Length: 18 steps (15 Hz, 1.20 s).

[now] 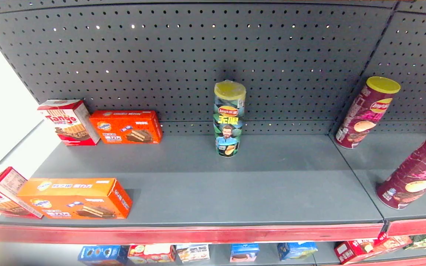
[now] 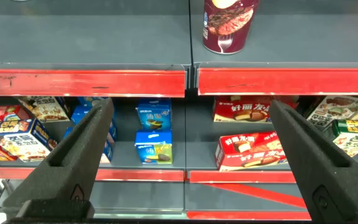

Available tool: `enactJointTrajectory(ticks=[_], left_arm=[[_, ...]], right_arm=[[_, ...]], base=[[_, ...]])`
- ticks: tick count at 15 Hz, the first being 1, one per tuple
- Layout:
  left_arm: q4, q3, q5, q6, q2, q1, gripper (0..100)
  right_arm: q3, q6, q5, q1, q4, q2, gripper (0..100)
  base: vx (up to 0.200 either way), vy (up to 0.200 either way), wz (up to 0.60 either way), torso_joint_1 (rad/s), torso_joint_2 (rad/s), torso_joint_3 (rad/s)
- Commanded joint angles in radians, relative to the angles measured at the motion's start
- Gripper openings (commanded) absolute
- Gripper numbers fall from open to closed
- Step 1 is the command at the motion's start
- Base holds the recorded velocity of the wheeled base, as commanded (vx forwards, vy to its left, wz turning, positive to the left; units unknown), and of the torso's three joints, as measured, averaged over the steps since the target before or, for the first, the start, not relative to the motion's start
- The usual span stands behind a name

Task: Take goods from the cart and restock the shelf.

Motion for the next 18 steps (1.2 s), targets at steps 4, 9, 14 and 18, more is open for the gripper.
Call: enactJointTrajectory(ticks=[4,9,14,18], left_arm=[[0.0,0.0,0.0,0.0,0.001,0.0,100],[0.001,0.0,0.002,0.0,0.001,0.0,100],[0.001,0.0,0.0,-0.001,0.001,0.0,100],[0.001,0.0,-0.005,-0.001,0.001,0.0,100]], right_arm=[[0.0,-0.002,0.0,0.0,0.0,0.0,100],[0.0,0.0,0.0,0.0,0.0,0.0,100],[0.0,-0.002,0.0,0.0,0.0,0.0,100],[0.0,-0.002,-0.001,0.0,-0.001,0.0,100]], base=[[0.0,0.0,0.0,0.0,0.0,0.0],[0.0,0.0,0.0,0.0,0.0,0.0],[0.0,0.0,0.12,0.0,0.0,0.0],[0.0,0.0,0.6,0.005,0.0,-0.002]])
